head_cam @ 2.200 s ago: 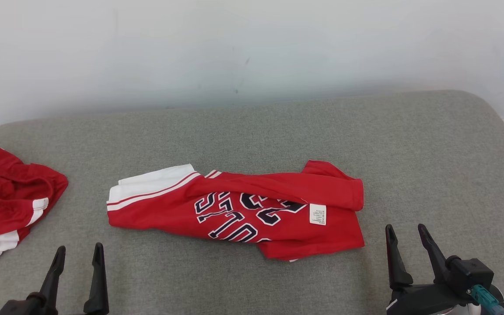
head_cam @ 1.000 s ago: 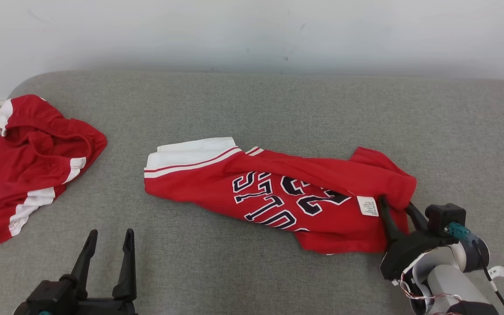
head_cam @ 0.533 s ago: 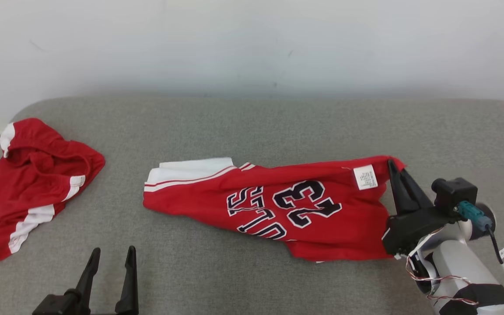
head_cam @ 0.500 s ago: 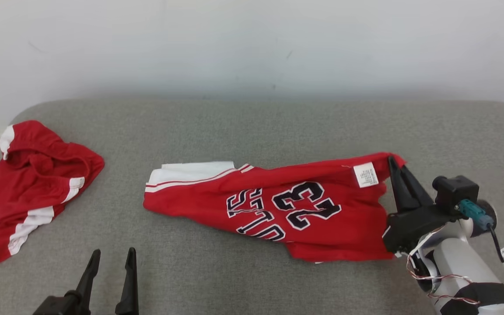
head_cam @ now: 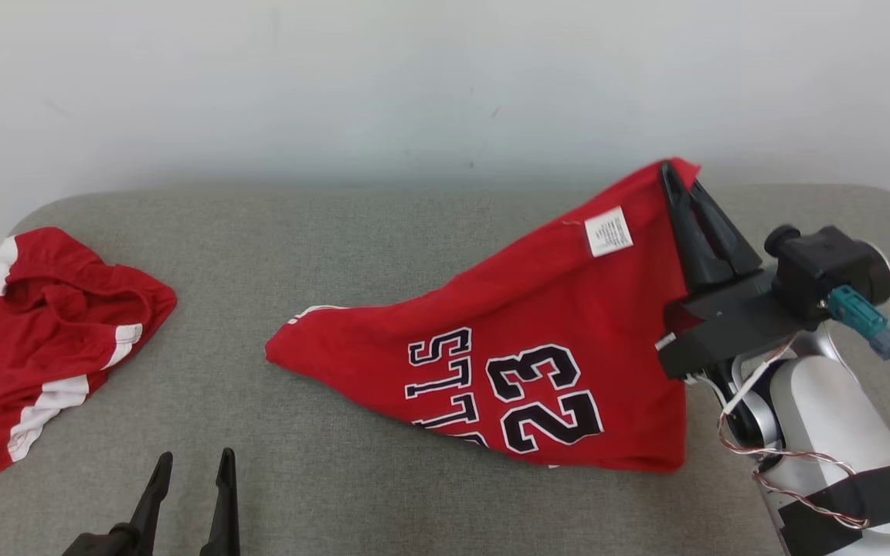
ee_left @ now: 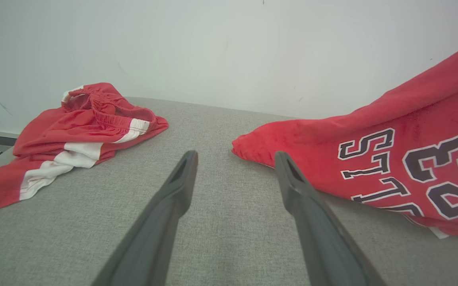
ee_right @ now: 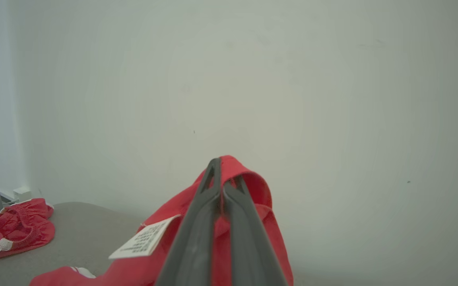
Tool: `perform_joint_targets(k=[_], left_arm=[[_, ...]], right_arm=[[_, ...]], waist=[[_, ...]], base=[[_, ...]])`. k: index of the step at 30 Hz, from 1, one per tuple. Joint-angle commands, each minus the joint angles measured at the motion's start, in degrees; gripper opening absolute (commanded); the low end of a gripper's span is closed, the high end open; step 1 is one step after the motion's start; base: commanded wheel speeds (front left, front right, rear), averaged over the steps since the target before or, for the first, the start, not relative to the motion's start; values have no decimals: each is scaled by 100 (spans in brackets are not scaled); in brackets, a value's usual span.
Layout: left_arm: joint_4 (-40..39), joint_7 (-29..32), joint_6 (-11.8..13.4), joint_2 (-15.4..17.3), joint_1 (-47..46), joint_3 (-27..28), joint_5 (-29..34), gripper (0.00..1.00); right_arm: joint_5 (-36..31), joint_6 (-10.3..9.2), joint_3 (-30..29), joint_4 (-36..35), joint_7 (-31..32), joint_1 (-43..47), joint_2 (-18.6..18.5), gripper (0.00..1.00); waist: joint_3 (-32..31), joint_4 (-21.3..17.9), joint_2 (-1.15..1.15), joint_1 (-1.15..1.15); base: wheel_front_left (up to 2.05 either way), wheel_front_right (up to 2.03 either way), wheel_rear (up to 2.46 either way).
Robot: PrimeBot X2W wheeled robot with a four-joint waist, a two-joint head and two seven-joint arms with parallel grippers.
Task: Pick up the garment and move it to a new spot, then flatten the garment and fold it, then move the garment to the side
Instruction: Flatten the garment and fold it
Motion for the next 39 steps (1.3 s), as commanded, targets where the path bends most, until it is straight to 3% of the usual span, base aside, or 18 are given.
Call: perform_joint_targets(k=[1, 6, 11, 16, 20, 21, 22, 23, 24, 30, 37, 39], left_arm=[[-5, -6, -2, -8, -49, 27, 68, 100], [35, -6, -25, -34, -121, 27, 56, 100], [119, -6, -44, -65, -229, -57, 59, 100], [214, -6, -47, -91, -354, -144, 35, 100], [305, -6, -57, -113, -479, -273, 29, 100], [330, -6, -59, -117, -508, -302, 21, 100], [364, -6, -63, -121, -543, -347, 13, 100], [398, -6, -67, -126, -583, -375, 1, 100], [427, -6, -70, -127, -618, -420, -6, 100], [498, -6, -82, -135, -680, -428, -36, 100], [497, -6, -87, -137, -550, -301, 61, 100], [467, -6, -89, -137, -528, -282, 72, 100]], right_arm=[[-64, 6, 3, -177, 89, -87, 45, 0], [-122, 6, 97, -667, 429, -258, 198, 0], [-118, 6, 299, -480, 529, -522, 384, 0], [-83, 6, 677, 273, 446, -838, 606, 0], [28, 6, 1078, 1336, 221, -1151, 789, 0], [38, 6, 1182, 1637, 148, -1219, 818, 3], [74, 6, 1259, 1940, 86, -1283, 837, 20], [100, 6, 1347, 2254, 25, -1345, 853, 70], [158, 6, 1389, 2532, -41, -1397, 867, 100], [465, 6, 1628, 3597, -481, -1610, 910, 100], [810, 6, 1732, 3872, -775, -1686, 901, 100], [825, 6, 1627, 3851, -803, -1650, 755, 100]], waist=[[46, 33, 0, 0], [131, 118, 0, 0], [186, 280, 0, 0], [313, 462, 0, 0], [415, 607, 0, 0], [431, 643, 0, 0], [449, 688, 0, 0], [459, 727, 0, 0], [469, 768, 0, 0], [482, 744, 0, 0], [348, 439, 0, 0], [306, 366, 0, 0]], base=[[0, 0, 0], [0, 0, 0], [0, 0, 0], [0, 0, 0], [0, 0, 0], [0, 0, 0], [0, 0, 0], [0, 0, 0], [0, 0, 0], [0, 0, 0], [0, 0, 0], [0, 0, 0]])
